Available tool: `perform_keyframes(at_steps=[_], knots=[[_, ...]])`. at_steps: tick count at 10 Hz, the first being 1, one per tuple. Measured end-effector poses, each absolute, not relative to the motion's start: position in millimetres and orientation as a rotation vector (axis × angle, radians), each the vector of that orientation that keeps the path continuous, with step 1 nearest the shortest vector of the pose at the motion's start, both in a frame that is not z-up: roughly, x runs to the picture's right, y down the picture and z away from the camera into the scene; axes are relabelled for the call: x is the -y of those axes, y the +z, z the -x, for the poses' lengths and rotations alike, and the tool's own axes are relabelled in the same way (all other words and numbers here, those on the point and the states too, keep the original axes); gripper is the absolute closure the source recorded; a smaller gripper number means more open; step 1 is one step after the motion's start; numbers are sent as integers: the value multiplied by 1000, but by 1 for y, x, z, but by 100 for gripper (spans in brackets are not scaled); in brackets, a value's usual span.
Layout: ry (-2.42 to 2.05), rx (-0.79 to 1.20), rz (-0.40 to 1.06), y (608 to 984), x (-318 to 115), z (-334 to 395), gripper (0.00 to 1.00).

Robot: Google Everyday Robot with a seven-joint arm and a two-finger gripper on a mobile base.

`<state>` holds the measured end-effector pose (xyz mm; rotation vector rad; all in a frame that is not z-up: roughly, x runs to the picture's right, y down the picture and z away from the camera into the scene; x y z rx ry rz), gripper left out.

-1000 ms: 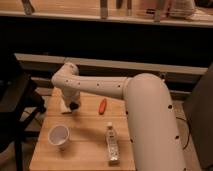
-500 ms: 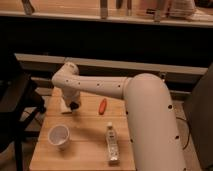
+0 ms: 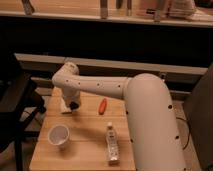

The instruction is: Place the eraser on the white sponge

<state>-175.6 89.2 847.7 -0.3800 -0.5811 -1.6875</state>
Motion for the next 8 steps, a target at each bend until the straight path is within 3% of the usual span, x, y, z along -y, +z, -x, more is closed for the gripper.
perform_keyframes(at_steps=[8], knots=[[-1712,593,369,848,-89,178,99]])
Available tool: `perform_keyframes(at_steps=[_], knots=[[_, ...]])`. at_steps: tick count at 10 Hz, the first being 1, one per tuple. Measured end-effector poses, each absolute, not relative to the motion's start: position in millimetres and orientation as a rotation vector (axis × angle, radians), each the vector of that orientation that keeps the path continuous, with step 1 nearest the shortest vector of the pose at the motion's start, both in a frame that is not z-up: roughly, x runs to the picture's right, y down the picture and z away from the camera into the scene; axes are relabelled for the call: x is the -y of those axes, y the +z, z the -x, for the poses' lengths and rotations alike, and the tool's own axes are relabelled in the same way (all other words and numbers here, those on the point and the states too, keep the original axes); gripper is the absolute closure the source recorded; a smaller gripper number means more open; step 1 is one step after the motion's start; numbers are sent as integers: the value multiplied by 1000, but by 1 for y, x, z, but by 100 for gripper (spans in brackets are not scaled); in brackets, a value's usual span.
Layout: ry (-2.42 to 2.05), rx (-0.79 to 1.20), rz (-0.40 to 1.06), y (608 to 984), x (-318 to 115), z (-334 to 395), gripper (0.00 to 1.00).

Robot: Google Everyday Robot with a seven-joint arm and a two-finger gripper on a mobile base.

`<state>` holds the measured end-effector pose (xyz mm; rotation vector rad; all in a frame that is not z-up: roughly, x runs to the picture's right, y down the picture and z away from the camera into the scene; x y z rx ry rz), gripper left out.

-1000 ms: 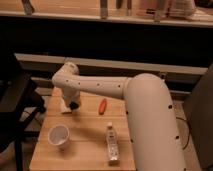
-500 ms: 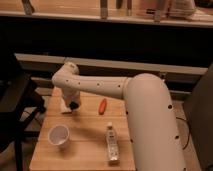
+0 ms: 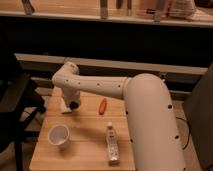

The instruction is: Place the eraser on the white sponge

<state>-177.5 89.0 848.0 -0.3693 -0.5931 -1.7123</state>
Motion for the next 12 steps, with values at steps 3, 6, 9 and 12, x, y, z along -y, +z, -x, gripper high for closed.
perform_keyframes(at_steps=[3,6,9,12], knots=[[-1722,598,365,848,-89,178,99],[-1730,602,360,848,-89,179,99],[-1743,610,354,848,-89,183,99],[-1751,614,350,848,-88,183,99]])
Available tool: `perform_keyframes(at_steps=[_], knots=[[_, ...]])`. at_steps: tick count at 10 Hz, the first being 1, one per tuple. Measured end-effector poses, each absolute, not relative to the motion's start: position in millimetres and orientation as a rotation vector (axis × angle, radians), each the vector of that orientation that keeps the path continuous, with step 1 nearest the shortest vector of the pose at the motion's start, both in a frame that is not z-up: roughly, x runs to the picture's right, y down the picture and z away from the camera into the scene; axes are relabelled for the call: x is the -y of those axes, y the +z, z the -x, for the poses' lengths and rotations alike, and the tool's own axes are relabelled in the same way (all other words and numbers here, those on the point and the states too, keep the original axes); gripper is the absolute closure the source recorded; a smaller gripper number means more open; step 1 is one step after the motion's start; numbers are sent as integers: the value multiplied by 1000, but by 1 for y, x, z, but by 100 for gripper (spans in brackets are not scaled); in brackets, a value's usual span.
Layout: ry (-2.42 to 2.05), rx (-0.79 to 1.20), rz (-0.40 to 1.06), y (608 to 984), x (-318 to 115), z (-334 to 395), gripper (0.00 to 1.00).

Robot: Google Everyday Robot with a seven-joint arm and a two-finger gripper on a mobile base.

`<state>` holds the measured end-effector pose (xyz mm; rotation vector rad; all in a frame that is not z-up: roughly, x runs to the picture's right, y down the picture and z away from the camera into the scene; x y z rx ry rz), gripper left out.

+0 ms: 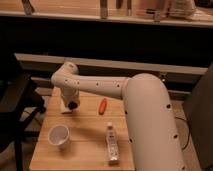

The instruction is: Place the eraser on the white sponge

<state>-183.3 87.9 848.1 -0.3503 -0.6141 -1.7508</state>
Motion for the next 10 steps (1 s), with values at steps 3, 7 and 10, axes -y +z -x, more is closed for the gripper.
perform_keyframes(at_steps=[3,7,10], knots=[[-1765,624,346,847,-90,186,99],[-1781,636,339,845,-91,189,99],[-1792,646,335,846,-91,190,99]])
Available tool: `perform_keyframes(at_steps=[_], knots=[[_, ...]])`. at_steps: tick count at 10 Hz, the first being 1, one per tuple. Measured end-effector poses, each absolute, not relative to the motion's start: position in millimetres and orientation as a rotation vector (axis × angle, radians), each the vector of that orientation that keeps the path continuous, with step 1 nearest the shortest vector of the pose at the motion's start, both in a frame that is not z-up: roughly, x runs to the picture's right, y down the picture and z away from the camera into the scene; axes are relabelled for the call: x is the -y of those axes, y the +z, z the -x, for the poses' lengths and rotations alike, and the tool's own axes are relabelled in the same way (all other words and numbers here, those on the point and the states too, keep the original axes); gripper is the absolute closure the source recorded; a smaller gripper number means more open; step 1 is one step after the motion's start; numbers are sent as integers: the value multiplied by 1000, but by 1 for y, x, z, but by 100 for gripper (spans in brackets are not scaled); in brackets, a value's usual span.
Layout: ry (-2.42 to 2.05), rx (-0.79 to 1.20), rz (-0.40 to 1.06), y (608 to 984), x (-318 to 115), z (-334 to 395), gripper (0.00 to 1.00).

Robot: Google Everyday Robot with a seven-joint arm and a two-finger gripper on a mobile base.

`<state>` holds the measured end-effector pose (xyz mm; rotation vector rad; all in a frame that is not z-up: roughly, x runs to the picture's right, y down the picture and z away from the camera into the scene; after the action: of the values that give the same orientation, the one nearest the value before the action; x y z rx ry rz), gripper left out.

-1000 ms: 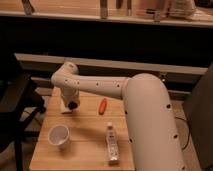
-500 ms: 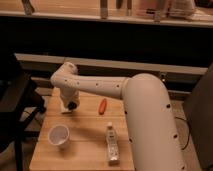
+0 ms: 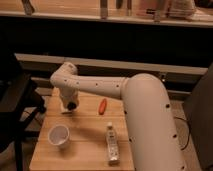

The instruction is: Place the eraser on the white sponge

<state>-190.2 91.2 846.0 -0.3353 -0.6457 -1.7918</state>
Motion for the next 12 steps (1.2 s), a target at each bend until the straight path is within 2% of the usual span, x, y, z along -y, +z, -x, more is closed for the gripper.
perform_keyframes(at_steps=[12], knots=[[-1829,681,327,849,-94,190,99]])
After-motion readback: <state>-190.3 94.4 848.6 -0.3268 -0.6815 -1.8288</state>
